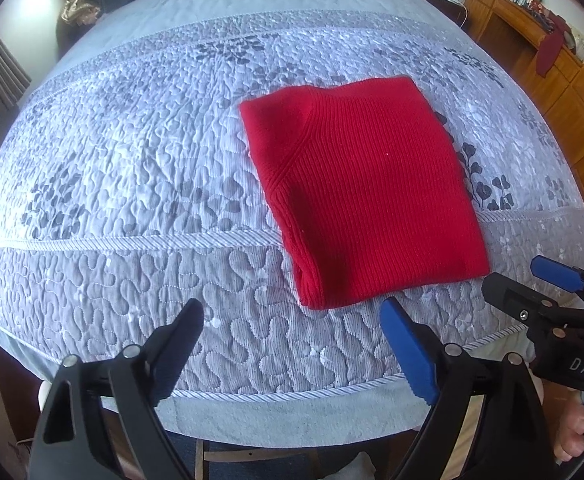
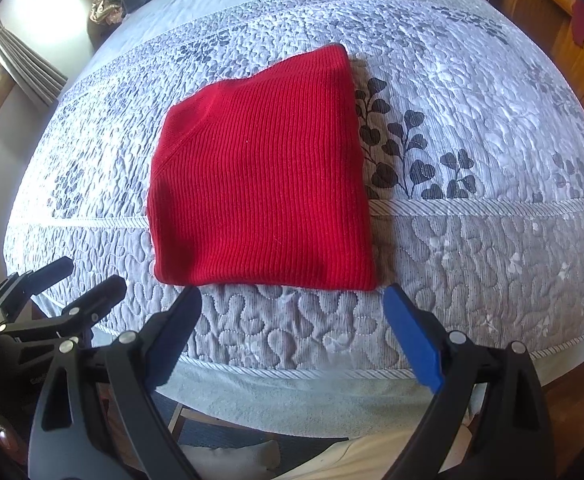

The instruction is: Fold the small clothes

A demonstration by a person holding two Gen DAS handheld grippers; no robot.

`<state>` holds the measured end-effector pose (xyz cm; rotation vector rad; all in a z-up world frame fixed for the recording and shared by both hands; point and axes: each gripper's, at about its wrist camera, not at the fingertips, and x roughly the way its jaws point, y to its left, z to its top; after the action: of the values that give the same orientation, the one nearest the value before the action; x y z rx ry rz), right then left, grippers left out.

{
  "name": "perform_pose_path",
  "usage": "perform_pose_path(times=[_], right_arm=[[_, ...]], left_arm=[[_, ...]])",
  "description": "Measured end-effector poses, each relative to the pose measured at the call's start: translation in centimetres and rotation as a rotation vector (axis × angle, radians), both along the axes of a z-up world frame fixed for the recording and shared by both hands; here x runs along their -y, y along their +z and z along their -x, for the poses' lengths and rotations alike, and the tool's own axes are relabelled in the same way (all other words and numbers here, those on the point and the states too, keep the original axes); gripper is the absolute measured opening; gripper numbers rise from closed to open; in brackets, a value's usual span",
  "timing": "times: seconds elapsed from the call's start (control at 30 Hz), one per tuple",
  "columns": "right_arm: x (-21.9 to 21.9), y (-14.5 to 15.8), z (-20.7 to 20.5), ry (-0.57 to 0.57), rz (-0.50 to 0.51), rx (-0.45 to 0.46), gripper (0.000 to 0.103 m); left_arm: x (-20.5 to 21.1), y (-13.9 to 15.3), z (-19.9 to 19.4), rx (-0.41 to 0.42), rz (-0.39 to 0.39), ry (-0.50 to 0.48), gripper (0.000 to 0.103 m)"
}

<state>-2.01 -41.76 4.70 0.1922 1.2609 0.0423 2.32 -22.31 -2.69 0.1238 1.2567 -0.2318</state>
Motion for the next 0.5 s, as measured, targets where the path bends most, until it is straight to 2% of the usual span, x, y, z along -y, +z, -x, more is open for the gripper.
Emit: perform_pose_path(times=[0.5], right_arm=[[0.46, -0.56, -0.24, -0.001, 0.004, -0.014, 0.092]], left_arm=[[0.56, 0.62, 0.01, 0.022, 0.046, -0.040, 0.093]])
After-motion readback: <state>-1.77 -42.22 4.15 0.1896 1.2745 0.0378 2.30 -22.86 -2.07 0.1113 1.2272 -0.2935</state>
